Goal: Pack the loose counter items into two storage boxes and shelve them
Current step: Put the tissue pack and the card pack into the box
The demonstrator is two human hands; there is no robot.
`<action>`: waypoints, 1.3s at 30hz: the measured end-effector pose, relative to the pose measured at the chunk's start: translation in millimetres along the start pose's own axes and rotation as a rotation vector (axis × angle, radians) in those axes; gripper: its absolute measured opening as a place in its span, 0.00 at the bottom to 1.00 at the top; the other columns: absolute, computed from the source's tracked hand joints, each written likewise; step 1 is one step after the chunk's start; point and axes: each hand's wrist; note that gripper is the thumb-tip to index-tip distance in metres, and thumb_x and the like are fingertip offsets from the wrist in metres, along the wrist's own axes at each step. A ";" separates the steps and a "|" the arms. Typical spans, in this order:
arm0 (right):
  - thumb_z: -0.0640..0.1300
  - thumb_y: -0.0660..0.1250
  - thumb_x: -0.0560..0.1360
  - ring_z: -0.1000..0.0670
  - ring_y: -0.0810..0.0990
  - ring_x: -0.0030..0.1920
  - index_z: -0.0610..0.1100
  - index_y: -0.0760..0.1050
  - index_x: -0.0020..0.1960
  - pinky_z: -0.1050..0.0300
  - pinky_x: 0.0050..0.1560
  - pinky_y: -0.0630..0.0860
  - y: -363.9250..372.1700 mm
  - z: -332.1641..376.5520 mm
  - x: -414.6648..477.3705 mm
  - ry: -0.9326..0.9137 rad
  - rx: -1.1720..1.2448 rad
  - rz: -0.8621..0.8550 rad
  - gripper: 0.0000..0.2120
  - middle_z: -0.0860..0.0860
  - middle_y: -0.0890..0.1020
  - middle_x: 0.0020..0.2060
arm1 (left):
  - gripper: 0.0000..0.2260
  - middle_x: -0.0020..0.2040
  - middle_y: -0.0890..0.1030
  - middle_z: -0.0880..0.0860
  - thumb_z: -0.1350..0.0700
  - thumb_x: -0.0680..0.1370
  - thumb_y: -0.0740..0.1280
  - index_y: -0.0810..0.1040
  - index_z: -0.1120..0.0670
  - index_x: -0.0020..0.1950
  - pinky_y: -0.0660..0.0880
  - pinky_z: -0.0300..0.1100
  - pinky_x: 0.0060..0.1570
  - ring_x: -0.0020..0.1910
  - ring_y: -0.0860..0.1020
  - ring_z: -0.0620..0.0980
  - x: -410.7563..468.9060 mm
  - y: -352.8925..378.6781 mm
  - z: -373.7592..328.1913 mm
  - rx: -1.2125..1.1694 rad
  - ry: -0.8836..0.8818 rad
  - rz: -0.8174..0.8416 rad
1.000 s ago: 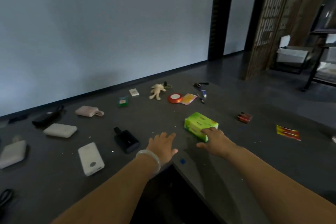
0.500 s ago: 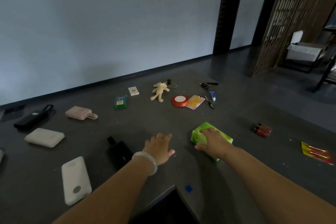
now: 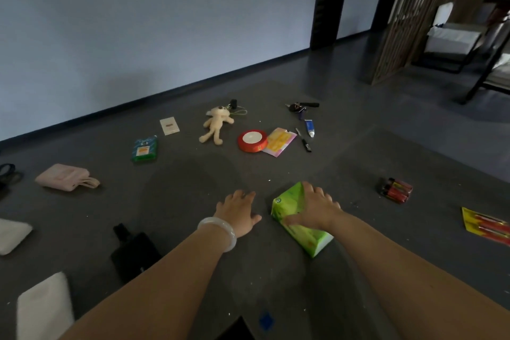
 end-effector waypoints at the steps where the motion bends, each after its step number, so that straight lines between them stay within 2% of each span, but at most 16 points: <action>1: 0.65 0.72 0.65 0.40 0.62 0.72 0.47 0.47 0.78 0.42 0.69 0.64 -0.1 1.2 4.7 0.017 0.000 -0.011 0.53 0.45 0.61 0.73 | 0.32 0.76 0.60 0.54 0.42 0.80 0.62 0.53 0.49 0.79 0.64 0.56 0.69 0.74 0.62 0.56 6.6 1.6 0.2 -0.002 0.006 0.016; 5: 0.62 0.72 0.65 0.40 0.66 0.70 0.47 0.52 0.76 0.44 0.67 0.66 -7.3 -1.7 19.4 0.086 0.035 -0.072 0.49 0.45 0.65 0.70 | 0.31 0.75 0.61 0.54 0.43 0.80 0.62 0.53 0.49 0.79 0.65 0.55 0.69 0.74 0.62 0.56 31.5 0.3 1.9 0.007 0.042 0.044; 13: 0.61 0.72 0.66 0.42 0.65 0.71 0.49 0.50 0.77 0.46 0.68 0.63 -24.3 -12.1 51.8 0.159 0.053 -0.113 0.49 0.46 0.64 0.71 | 0.30 0.76 0.60 0.53 0.43 0.80 0.61 0.54 0.49 0.79 0.64 0.56 0.70 0.74 0.60 0.56 89.5 -8.0 -7.3 0.004 0.151 0.052; 20: 0.63 0.71 0.67 0.41 0.64 0.71 0.49 0.48 0.78 0.45 0.69 0.62 -37.2 -5.8 96.9 0.216 0.104 -0.193 0.49 0.45 0.63 0.72 | 0.31 0.77 0.56 0.54 0.45 0.80 0.63 0.54 0.49 0.79 0.61 0.55 0.72 0.76 0.56 0.55 154.3 -26.5 -18.5 -0.052 0.205 -0.065; 26: 0.63 0.71 0.68 0.41 0.64 0.71 0.48 0.48 0.78 0.44 0.69 0.62 -44.5 -6.6 136.0 0.288 0.085 -0.216 0.49 0.45 0.63 0.72 | 0.34 0.81 0.46 0.51 0.45 0.81 0.61 0.46 0.48 0.80 0.52 0.54 0.76 0.79 0.45 0.53 206.6 -25.9 -19.3 -0.016 0.278 -0.015; 29: 0.63 0.71 0.67 0.40 0.63 0.71 0.49 0.48 0.78 0.44 0.69 0.62 -47.0 -7.5 147.7 0.301 0.071 -0.202 0.49 0.45 0.63 0.72 | 0.33 0.81 0.45 0.50 0.43 0.82 0.58 0.45 0.48 0.81 0.49 0.53 0.77 0.79 0.45 0.53 217.9 -16.5 -17.3 0.019 0.293 0.018; 36: 0.63 0.72 0.67 0.40 0.64 0.71 0.49 0.47 0.78 0.44 0.69 0.62 -46.7 -10.4 146.1 0.287 0.056 -0.181 0.50 0.44 0.63 0.71 | 0.32 0.81 0.46 0.49 0.39 0.81 0.55 0.47 0.47 0.81 0.49 0.53 0.77 0.79 0.47 0.52 193.2 -12.0 -12.2 0.022 0.356 0.051; 39: 0.63 0.72 0.67 0.39 0.63 0.72 0.49 0.47 0.78 0.43 0.69 0.62 -47.5 -13.5 138.1 0.280 0.058 -0.146 0.51 0.43 0.62 0.72 | 0.27 0.79 0.54 0.50 0.41 0.81 0.58 0.58 0.48 0.78 0.56 0.55 0.74 0.78 0.54 0.53 173.6 -11.0 -13.2 -0.020 0.362 0.034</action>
Point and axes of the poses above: each hand's wrist, its own x-axis towards the middle knuckle, its own y-axis out of the palm, z = x × y
